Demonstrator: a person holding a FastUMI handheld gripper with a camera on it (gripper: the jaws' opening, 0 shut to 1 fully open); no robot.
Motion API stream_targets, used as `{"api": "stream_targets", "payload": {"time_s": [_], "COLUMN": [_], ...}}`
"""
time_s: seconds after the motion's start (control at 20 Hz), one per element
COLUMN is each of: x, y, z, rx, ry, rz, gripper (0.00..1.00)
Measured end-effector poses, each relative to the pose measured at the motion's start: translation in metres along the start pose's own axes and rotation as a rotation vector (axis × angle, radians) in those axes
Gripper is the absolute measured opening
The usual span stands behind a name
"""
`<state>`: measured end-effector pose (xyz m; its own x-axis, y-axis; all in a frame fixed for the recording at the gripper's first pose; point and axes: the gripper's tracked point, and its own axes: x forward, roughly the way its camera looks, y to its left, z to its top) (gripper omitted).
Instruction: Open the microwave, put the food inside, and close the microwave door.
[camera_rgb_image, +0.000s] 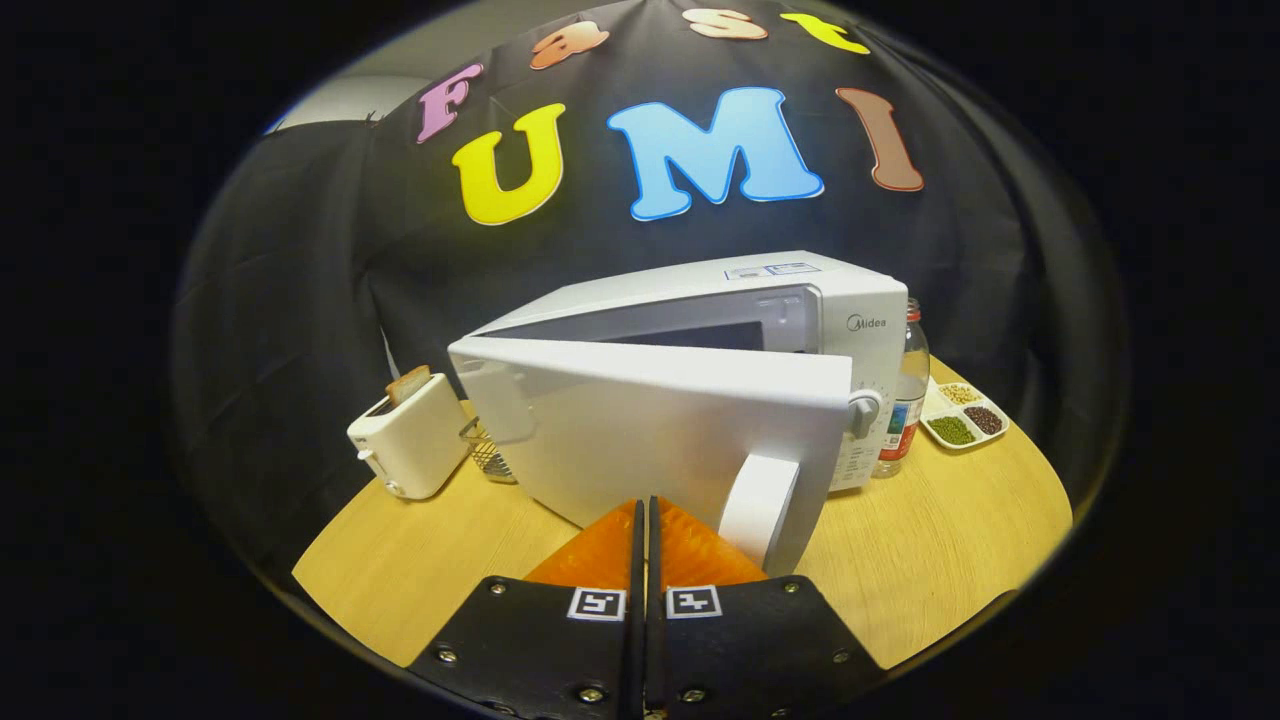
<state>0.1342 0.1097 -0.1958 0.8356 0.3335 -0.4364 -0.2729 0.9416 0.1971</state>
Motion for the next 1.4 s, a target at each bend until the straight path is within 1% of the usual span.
{"api": "stream_targets", "payload": {"time_s": [0.2,0.55,0.75,0.85,0.95,1.1,1.15,1.25,1.4], "x": [0.024,0.062,0.081,0.082,0.084,0.087,0.093,0.094,0.084], "y": [-0.018,-0.04,-0.05,-0.048,-0.048,-0.047,-0.053,-0.053,-0.054], "z": [0.011,0.035,0.046,0.041,0.042,0.042,0.046,0.045,0.05], "rx": [0.007,-0.02,-0.001,0.001,-0.043,-0.063,-0.077,-0.035,-0.038], "ry": [0.005,-0.013,-0.025,-0.018,-0.028,-0.037,-0.05,-0.039,-0.063], "rz": [-0.015,-0.051,-0.072,-0.053,-0.066,-0.065,-0.09,-0.086,-0.114], "gripper": [0.01,0.01,0.01,0.01,0.01,0.01,0.01,0.0,0.01]}}
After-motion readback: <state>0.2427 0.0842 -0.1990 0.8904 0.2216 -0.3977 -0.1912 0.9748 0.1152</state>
